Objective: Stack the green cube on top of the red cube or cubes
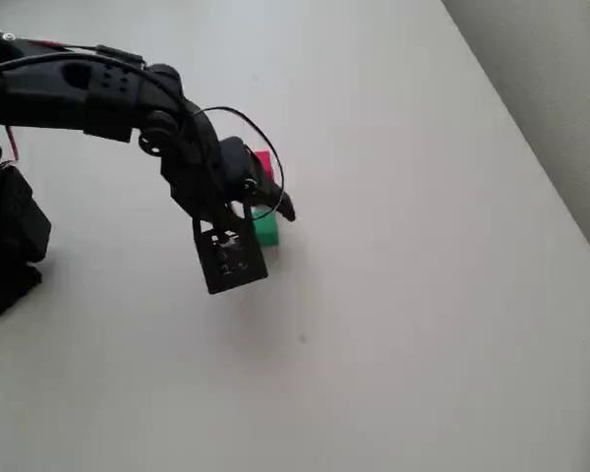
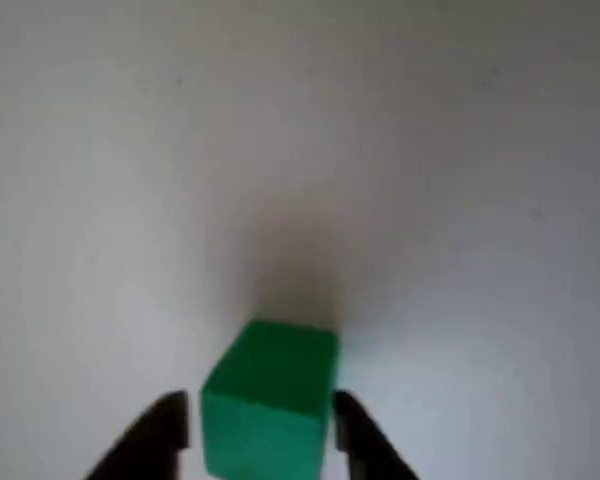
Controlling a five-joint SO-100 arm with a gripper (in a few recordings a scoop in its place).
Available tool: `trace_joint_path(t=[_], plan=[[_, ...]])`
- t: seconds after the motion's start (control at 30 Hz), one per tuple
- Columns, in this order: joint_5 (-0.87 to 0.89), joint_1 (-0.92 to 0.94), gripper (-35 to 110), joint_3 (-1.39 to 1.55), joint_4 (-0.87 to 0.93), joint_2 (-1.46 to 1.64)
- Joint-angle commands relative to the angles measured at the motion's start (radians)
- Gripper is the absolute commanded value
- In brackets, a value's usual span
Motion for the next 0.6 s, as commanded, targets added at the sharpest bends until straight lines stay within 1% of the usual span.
trace_joint_path(t=[0.0,0.07,0.2,0.37,0.57], plan=[[0.005,0.008,3,-0.072,0.008,-0.008],[0.005,0.006,-2,-0.074,0.009,-0.017],[0.003,-0.006,-2,-0.08,0.028,-0.028],[0.009,-0.014,-2,-0.163,0.137,0.005],[0.009,-0.025,-2,-0.344,0.319,0.048]])
